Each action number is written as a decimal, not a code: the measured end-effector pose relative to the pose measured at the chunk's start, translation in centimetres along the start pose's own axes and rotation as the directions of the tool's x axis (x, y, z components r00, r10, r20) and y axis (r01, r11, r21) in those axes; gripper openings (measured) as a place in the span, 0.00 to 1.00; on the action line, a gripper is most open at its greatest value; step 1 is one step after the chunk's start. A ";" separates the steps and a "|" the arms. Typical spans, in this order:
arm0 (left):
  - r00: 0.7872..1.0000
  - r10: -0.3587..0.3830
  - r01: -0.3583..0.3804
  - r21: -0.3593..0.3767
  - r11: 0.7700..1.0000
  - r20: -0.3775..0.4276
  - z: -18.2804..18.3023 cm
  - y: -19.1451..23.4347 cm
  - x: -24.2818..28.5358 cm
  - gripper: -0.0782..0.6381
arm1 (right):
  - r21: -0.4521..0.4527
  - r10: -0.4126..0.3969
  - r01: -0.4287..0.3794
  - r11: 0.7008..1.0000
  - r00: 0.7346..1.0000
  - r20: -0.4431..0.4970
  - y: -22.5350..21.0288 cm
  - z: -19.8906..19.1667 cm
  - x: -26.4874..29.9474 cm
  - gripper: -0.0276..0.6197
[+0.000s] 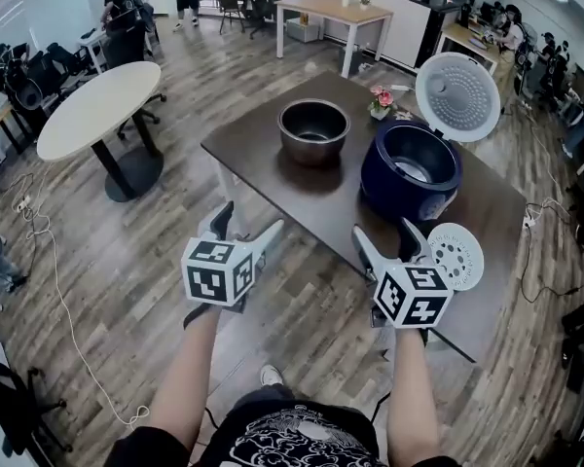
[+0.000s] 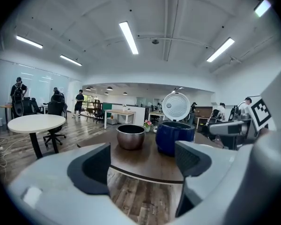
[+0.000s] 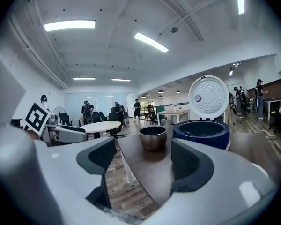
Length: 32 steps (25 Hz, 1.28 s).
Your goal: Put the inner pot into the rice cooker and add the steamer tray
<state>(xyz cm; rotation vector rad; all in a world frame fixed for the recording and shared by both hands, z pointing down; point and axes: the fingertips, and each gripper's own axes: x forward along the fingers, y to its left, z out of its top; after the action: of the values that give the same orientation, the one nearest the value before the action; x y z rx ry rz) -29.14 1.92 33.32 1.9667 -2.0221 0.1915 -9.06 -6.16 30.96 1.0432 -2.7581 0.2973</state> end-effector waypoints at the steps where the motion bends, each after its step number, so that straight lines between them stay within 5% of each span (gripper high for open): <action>1: 1.000 -0.009 0.009 0.004 1.000 -0.001 0.1 0.6 0.3 0.71 | 0.002 -0.007 0.007 1.000 1.000 0.001 0.4 0.1 0.6 0.61; 17: 0.998 -0.062 0.062 -0.018 0.998 -0.003 1.1 8.1 3.0 0.71 | 0.043 -0.044 0.043 0.998 0.999 0.005 3.8 0.9 7.3 0.61; 32: 0.995 -0.097 0.097 -0.010 0.995 -0.024 3.6 12.0 14.2 0.71 | 0.096 -0.040 0.038 0.995 0.999 0.023 -0.3 1.8 18.6 0.61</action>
<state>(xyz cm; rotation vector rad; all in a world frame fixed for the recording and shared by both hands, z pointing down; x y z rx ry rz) -41.65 -12.14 35.81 2.0415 -1.9035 0.1833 -22.76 -18.63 33.65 1.1296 -2.7658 0.4175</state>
